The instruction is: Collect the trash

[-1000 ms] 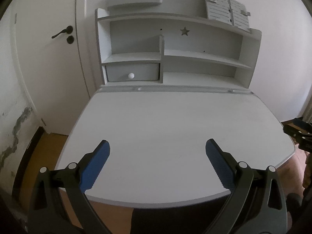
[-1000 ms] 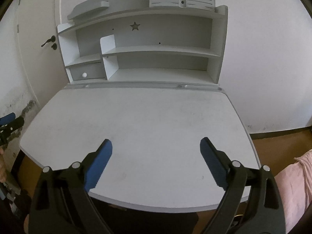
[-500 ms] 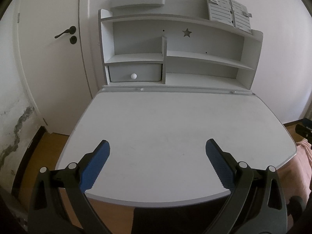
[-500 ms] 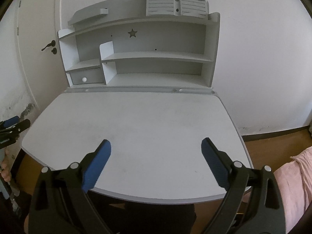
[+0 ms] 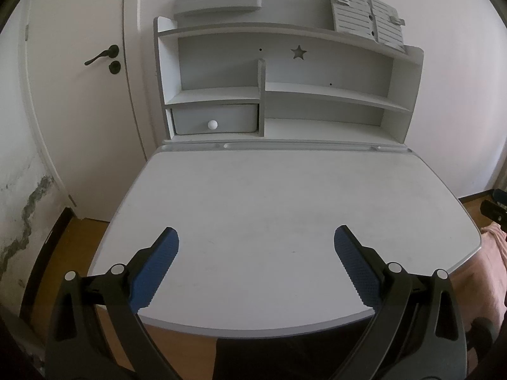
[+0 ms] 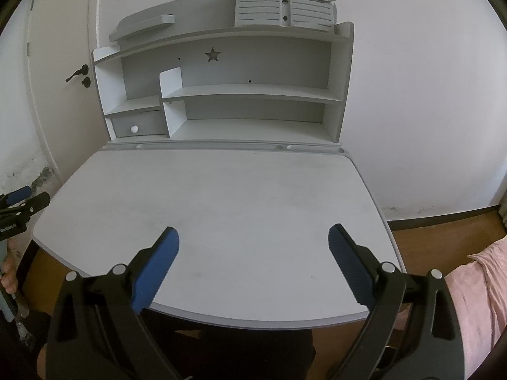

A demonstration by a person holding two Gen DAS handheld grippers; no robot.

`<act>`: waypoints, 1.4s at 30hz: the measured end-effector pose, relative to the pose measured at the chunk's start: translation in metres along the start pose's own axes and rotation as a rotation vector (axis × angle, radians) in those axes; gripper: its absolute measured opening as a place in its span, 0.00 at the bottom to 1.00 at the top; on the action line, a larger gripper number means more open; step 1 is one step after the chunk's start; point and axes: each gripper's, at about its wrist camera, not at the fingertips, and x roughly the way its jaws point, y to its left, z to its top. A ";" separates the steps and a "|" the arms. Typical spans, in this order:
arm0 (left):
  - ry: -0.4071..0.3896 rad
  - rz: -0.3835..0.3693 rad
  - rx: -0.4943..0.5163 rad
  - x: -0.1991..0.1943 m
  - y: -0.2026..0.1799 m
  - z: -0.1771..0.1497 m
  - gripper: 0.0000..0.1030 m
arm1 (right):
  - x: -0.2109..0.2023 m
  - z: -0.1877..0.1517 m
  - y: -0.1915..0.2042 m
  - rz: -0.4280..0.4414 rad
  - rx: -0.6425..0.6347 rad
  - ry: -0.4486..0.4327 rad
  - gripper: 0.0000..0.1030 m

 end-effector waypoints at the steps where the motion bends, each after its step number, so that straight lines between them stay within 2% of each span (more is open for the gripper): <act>1: 0.002 -0.003 0.001 0.001 0.000 0.000 0.93 | 0.000 0.000 0.000 0.000 0.000 0.000 0.89; 42: 0.021 -0.007 0.012 0.004 -0.009 -0.005 0.93 | -0.006 -0.001 -0.005 -0.012 0.009 -0.006 0.90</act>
